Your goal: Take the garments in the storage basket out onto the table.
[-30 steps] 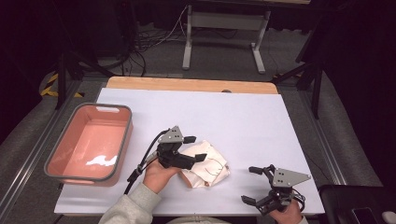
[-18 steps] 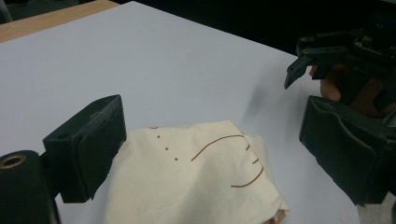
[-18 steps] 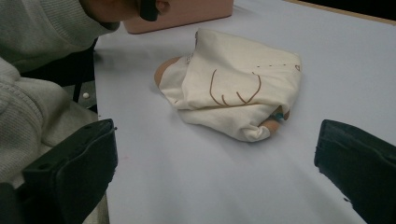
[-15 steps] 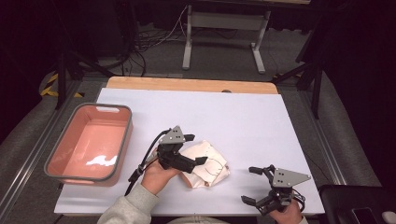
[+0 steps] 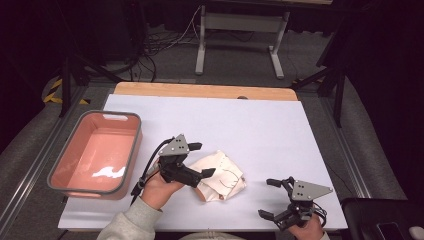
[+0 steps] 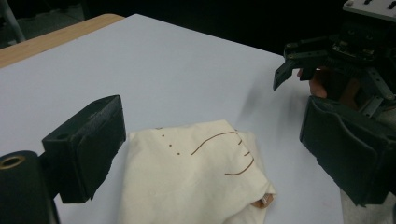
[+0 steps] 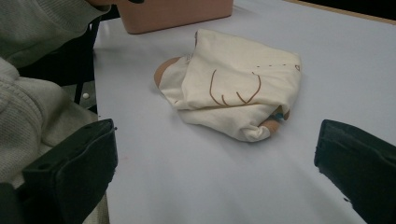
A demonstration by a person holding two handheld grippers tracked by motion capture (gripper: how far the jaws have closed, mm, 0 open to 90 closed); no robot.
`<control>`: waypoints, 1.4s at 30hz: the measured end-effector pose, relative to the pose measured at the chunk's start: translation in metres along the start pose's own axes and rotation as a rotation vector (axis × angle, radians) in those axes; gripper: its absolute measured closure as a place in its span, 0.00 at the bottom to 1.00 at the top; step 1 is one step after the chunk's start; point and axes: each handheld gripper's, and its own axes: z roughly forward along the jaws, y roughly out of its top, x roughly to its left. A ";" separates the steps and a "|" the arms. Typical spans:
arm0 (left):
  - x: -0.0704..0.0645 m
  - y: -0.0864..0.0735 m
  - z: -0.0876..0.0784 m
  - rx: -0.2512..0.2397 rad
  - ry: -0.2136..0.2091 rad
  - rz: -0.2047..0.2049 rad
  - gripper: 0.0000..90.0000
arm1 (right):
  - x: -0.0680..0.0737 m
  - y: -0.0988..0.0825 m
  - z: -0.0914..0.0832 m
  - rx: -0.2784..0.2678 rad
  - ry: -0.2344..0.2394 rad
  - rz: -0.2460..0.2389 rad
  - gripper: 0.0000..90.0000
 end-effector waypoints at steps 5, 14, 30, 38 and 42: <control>-0.002 -0.002 -0.010 0.005 0.006 0.005 0.08 | 0.000 0.000 0.001 0.001 0.000 0.000 0.00; -0.003 -0.006 -0.028 -0.001 0.021 0.011 0.05 | 0.000 0.000 0.000 0.001 -0.002 -0.002 0.00; -0.005 -0.032 -0.066 -0.055 0.057 -0.022 0.04 | 0.000 0.000 0.002 0.005 0.003 -0.001 0.00; -0.007 -0.048 -0.077 -0.058 0.079 -0.034 0.04 | 0.000 0.000 0.002 0.004 0.003 0.000 0.00; -0.007 -0.061 -0.082 -0.056 0.084 -0.056 0.04 | 0.000 0.000 0.002 0.004 0.003 0.000 0.00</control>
